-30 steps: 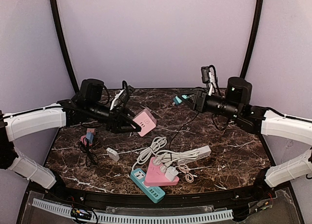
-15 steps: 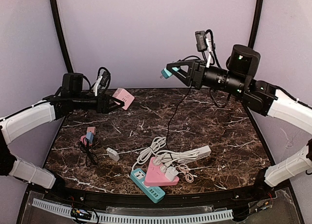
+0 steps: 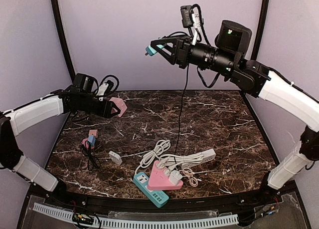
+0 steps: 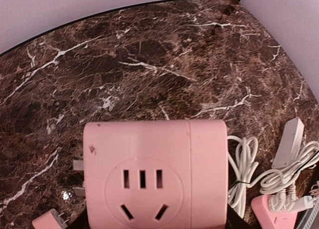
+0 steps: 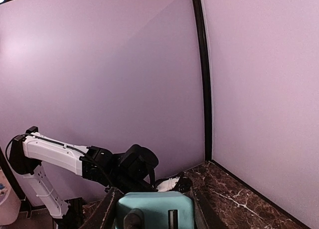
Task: Pull the plug off the socket
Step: Place the socket at the center of the board.
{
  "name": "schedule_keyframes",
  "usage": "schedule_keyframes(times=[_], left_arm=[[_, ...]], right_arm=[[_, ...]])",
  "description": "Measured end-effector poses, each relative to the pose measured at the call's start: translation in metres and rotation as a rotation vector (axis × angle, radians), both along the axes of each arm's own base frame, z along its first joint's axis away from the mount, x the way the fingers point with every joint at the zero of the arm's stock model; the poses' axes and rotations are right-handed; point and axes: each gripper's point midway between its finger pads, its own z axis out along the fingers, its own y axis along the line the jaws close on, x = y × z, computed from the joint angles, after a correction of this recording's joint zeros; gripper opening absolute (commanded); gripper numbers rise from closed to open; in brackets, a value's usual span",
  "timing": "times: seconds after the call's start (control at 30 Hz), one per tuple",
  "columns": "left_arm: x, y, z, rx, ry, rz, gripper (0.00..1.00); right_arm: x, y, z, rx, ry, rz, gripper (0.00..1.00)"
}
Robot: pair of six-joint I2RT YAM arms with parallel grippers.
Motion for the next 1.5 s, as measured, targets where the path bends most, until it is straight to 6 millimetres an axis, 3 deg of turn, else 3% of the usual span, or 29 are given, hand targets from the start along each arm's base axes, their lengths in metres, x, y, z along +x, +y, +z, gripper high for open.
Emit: schedule_keyframes(times=[0.43, 0.7, 0.9, 0.97, 1.03, 1.23, 1.5], left_arm=[[0.022, 0.066, -0.095, 0.322, 0.24, 0.143, 0.01], [0.016, 0.072, -0.131, 0.393, 0.357, 0.13, 0.03], [0.019, 0.075, -0.143, 0.424, 0.391, 0.129, 0.26], [0.019, 0.076, -0.146, 0.433, 0.397, 0.127, 0.39], [0.021, 0.076, -0.145, 0.436, 0.395, 0.127, 0.61], [0.019, 0.077, -0.147, 0.452, 0.4, 0.118, 0.96], [0.022, 0.073, -0.14, 0.424, 0.389, 0.115, 0.99]], right_arm=[[0.016, -0.001, 0.003, -0.019, -0.045, -0.09, 0.0], [0.018, -0.012, 0.03, 0.016, -0.11, -0.147, 0.0], [0.017, -0.013, 0.032, 0.021, -0.111, -0.146, 0.0], [0.017, -0.012, 0.031, 0.021, -0.109, -0.142, 0.0], [0.017, -0.012, 0.029, 0.018, -0.105, -0.138, 0.0], [0.017, -0.01, 0.025, 0.013, -0.094, -0.132, 0.0], [0.02, -0.007, 0.024, 0.028, -0.09, -0.136, 0.0]])
